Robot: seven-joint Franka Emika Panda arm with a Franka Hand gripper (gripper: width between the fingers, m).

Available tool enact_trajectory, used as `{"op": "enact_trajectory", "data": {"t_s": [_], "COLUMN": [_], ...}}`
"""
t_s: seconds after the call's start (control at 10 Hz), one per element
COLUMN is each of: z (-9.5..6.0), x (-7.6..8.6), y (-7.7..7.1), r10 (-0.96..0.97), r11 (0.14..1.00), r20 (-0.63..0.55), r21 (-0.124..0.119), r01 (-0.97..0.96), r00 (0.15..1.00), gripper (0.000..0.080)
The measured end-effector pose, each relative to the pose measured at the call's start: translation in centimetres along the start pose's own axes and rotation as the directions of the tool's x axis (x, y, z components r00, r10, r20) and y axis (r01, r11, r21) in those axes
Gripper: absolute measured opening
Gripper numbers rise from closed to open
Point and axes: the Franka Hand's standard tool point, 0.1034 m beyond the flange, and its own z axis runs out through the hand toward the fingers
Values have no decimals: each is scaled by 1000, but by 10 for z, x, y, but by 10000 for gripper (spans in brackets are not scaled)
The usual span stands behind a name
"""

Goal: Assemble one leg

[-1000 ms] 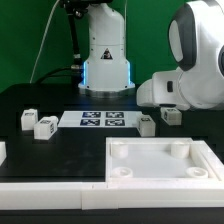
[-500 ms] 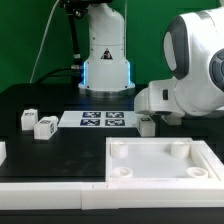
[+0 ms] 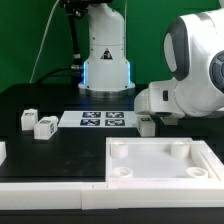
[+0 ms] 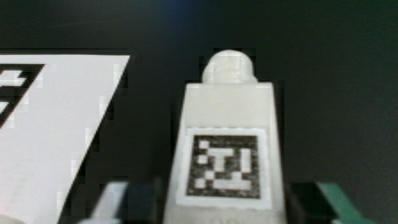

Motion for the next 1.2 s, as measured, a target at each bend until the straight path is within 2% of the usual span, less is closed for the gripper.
{"op": "enact_trajectory", "data": {"t_s": [0.6,0.8,1.1,1.2], "z": [-2,-31,-70,-67], "x": [-1,-20,-39,-39], "y": [1,5,21,20], "r10": [0,21,54,52], "r11": [1000,1000,999,999], "r20": [2,-15,-93,-91], "r21": [-3,-8,15,12], "r01": [0,-21,-53,-51], "r00": [1000,1000,994,995], "gripper": [290,291,291,291]}}
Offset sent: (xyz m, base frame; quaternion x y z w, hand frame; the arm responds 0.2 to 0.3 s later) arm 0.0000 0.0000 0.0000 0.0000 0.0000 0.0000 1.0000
